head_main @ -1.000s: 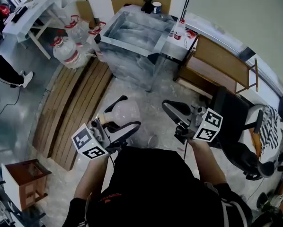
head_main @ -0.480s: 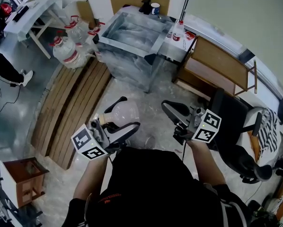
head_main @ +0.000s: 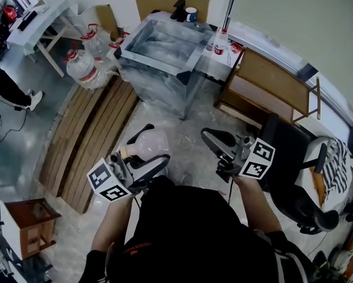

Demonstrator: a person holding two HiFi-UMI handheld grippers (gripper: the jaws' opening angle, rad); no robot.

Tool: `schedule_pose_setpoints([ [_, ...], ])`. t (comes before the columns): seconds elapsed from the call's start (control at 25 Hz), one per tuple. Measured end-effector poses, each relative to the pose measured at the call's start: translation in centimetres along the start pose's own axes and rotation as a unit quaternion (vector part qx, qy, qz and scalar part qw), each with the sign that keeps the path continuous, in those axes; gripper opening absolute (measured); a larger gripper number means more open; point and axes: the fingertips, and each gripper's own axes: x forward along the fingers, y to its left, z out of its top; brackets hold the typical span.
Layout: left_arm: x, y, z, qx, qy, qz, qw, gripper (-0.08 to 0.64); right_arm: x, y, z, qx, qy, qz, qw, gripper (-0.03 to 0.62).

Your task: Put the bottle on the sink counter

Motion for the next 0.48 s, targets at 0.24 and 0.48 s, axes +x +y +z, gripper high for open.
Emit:
schedule_pose_setpoints([
  [0.24, 1.6, 1.3, 0.0, 0.002, -0.001, -0.004, 1.0000, 0.394, -0.6, -1.7, 0.7, -0.001, -0.001, -0.006, 1.000, 0.002],
  [0.48, 3.1, 3.5, 0.2, -0.001, -0.002, -0.007, 1.0000, 0.394, -0.5, -4.1, 1.7, -0.003, 0.000, -0.014, 1.000, 0.002],
])
